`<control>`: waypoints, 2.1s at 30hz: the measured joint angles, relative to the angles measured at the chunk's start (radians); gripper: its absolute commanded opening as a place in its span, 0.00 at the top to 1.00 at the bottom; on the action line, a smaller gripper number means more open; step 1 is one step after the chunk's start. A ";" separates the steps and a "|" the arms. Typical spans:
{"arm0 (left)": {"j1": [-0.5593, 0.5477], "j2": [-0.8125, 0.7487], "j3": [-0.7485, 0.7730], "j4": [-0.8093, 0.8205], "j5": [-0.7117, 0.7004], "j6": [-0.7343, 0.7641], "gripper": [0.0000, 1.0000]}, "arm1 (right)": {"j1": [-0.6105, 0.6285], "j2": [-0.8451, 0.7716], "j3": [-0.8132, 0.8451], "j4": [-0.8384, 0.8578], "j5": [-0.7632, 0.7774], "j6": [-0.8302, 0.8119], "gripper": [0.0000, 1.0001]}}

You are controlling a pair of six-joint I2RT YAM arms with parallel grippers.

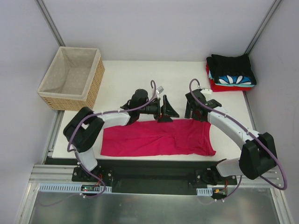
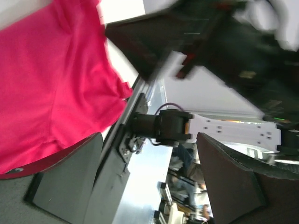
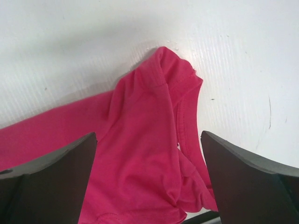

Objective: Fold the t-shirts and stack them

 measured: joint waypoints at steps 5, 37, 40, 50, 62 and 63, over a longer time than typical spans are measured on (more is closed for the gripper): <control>0.001 -0.202 0.172 -0.439 -0.093 0.223 0.12 | -0.015 0.045 0.018 0.036 -0.058 -0.012 0.02; 0.300 -0.613 -0.103 -1.253 -0.660 0.573 0.10 | -0.220 0.150 -0.178 0.365 -0.397 0.001 0.02; 0.300 -0.610 -0.123 -1.255 -0.661 0.571 0.09 | -0.230 0.150 -0.177 0.342 -0.367 -0.001 0.03; 0.300 -0.610 -0.122 -1.234 -0.663 0.571 0.10 | -0.315 0.140 -0.173 0.271 -0.292 -0.010 0.03; 0.301 -0.625 -0.122 -1.234 -0.665 0.571 0.10 | -0.385 0.105 -0.122 0.234 -0.300 -0.017 0.03; 0.304 -0.630 -0.118 -1.236 -0.663 0.572 0.10 | -0.380 0.077 -0.121 0.222 -0.302 -0.018 0.03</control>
